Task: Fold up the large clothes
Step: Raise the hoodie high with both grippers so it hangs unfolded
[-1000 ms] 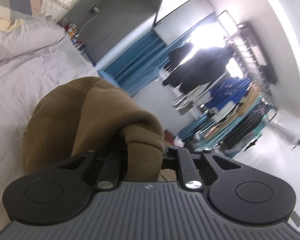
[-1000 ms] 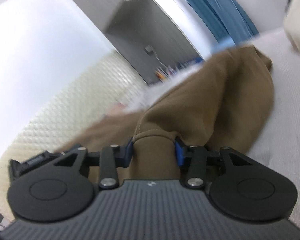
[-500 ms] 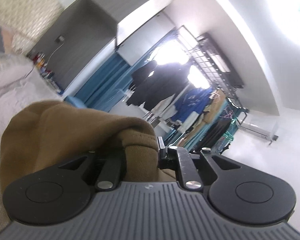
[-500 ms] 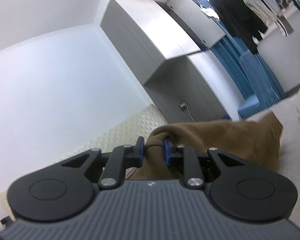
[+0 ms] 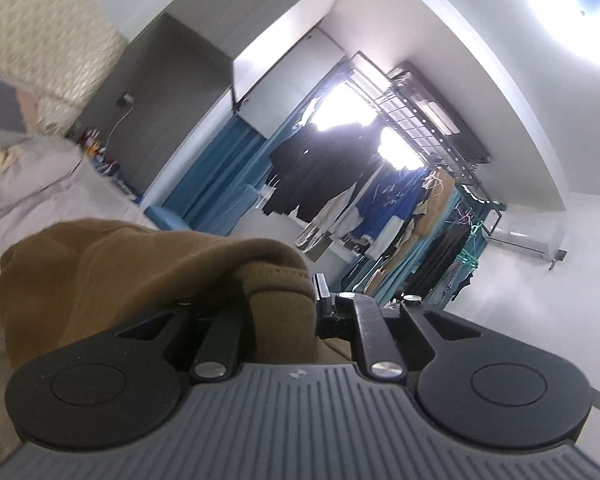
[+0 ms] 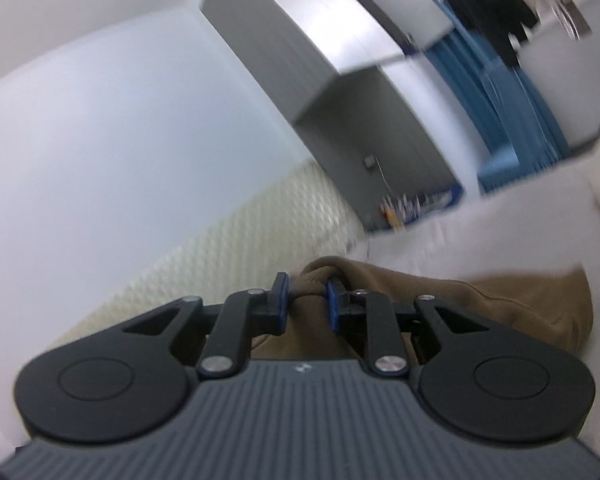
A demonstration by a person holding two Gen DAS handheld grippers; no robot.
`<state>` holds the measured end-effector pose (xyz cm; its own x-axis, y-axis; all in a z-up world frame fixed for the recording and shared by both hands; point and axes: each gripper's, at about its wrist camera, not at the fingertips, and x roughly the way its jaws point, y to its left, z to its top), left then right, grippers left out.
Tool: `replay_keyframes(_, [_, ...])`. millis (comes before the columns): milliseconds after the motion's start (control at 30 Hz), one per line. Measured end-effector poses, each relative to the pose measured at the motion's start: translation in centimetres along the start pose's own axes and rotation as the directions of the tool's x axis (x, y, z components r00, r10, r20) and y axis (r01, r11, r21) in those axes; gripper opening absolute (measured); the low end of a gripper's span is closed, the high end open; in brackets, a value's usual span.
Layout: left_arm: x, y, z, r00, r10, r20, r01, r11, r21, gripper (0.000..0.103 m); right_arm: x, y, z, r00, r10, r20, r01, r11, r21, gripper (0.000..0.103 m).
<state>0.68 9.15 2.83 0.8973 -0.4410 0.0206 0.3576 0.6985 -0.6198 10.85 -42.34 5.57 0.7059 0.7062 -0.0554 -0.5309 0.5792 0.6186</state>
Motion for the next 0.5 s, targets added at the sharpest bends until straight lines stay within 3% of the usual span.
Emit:
replay_keyframes(100, [-0.8, 2.0, -1.3, 1.000, 0.016, -0.014, -0.016, 0.999, -0.030, 0.016, 0.0, -0.7, -2.3, 0.998, -0.013, -0.068, 0.016, 0.999, 0.036, 0.026])
replay_keyframes(200, [-1.3, 2.9, -2.0, 0.999, 0.031, -0.021, -0.031, 0.999, -0.020, 0.016, -0.1, -1.4, -3.8, 0.996, 0.001, -0.085, 0.007, 0.996, 0.087, 0.031])
replay_keyframes(267, [-1.6, 3.1, -2.4, 0.999, 0.032, -0.025, -0.032, 0.999, -0.013, 0.016, 0.2, -2.2, -4.1, 0.995, 0.026, -0.094, -0.012, 0.989, 0.150, 0.056])
replay_keyframes(333, [-1.8, 3.2, -2.7, 0.999, 0.032, -0.024, -0.033, 0.999, -0.003, 0.016, 0.5, -2.8, -4.5, 0.992, 0.070, -0.102, -0.048, 0.978, 0.204, 0.065])
replay_keyframes(433, [-1.7, 3.6, -2.8, 0.999, 0.030, -0.023, -0.030, 0.999, -0.018, 0.016, 1.7, -3.0, -4.7, 0.988, 0.076, -0.131, -0.050, 0.979, 0.197, 0.066])
replay_keyframes(500, [-1.3, 3.5, -2.6, 0.999, 0.038, -0.021, -0.038, 0.999, -0.023, 0.016, 3.0, -2.8, -4.9, 0.979, 0.061, -0.193, -0.022, 0.981, 0.194, 0.068])
